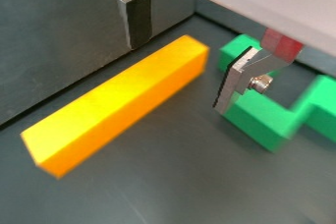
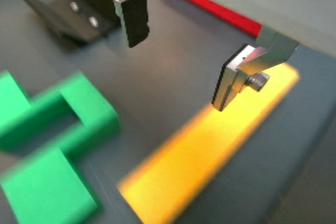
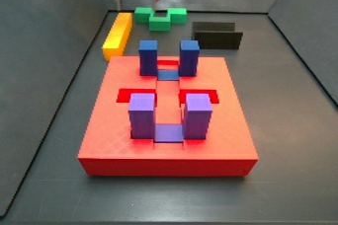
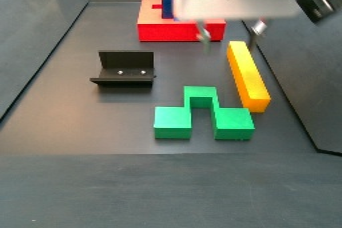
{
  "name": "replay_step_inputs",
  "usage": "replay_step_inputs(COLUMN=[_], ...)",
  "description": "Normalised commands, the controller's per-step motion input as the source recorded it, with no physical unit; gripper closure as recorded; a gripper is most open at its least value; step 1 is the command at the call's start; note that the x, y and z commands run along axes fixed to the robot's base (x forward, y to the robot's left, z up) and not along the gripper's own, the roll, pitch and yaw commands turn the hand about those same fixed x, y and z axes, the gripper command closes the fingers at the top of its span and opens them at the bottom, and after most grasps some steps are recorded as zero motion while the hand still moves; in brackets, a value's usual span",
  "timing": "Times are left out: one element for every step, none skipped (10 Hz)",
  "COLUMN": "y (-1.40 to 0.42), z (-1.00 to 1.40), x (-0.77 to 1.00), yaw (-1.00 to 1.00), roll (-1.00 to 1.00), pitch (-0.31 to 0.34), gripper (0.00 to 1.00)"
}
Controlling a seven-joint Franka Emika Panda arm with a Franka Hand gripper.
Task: Pick up the yellow object. Move up. Move to above the board. Insert the yellow object.
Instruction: Pick up the yellow object.
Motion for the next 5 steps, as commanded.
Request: replay_step_inputs(y=[-0.08,-0.39,-0.35,-0.13,0.0], z=[-0.66,-0.53,-0.39,-0.15,-0.15], x=[-0.59,-0.38,-0.27,-0.06,0.0], yaw=[0.0,0.02,0.01,0.0,0.01], roll=[0.0,0.1,0.09,0.05,0.01], pitch=[-0.16,-0.109,-0.096,-0.04,-0.026], gripper=[0.0,0.0,0.0,0.0,0.0])
